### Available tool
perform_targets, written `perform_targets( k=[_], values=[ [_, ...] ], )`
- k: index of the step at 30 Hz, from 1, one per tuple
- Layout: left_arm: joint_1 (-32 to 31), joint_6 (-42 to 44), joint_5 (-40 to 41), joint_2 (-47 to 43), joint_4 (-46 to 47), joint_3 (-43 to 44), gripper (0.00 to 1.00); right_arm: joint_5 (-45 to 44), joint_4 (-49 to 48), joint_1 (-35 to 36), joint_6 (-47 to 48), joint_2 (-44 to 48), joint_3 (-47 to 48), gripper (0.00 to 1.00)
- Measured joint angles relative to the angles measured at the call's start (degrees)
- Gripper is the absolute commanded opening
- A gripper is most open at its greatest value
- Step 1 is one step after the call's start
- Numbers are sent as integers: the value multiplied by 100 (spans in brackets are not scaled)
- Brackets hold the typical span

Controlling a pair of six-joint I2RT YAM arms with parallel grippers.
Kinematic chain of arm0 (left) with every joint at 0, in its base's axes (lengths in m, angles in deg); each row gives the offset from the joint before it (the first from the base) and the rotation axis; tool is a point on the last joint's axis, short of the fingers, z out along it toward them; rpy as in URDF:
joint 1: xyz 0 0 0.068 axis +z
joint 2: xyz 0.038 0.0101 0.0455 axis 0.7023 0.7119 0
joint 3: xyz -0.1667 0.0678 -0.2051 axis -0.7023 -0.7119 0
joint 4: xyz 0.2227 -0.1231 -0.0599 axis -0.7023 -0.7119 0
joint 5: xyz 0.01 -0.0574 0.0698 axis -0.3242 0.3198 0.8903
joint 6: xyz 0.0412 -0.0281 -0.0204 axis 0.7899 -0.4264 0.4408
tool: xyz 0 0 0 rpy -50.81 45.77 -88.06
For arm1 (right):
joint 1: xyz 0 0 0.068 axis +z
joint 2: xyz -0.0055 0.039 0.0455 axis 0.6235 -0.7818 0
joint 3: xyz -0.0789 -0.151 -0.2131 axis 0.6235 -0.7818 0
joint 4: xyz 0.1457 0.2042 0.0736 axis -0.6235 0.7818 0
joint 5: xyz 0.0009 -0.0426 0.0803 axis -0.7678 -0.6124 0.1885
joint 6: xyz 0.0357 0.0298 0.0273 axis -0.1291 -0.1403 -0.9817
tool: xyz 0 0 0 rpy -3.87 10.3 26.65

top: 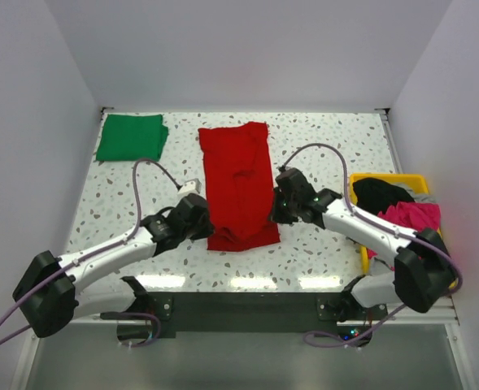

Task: Fold and stack the t-shirts
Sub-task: Fold the tshirt

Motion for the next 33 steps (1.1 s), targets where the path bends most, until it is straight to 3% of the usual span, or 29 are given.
perform_targets(
  k=[6, 15, 23, 33],
  values=[
    [769, 385, 7, 831, 365, 693, 0, 15, -79, -769, 302, -1095, 981, 0],
    [1427, 713, -9, 2041, 612, 1528, 0, 184, -153, -1235, 487, -2422, 2339, 0],
    [1978, 1021, -308, 2741, 667, 2140, 0, 468, -175, -1598, 527, -3174, 2785, 0],
    [2236, 1311, -632, 3377, 721, 2706, 0, 772, -177, -1897, 525, -3436, 3040, 0]
  ],
)
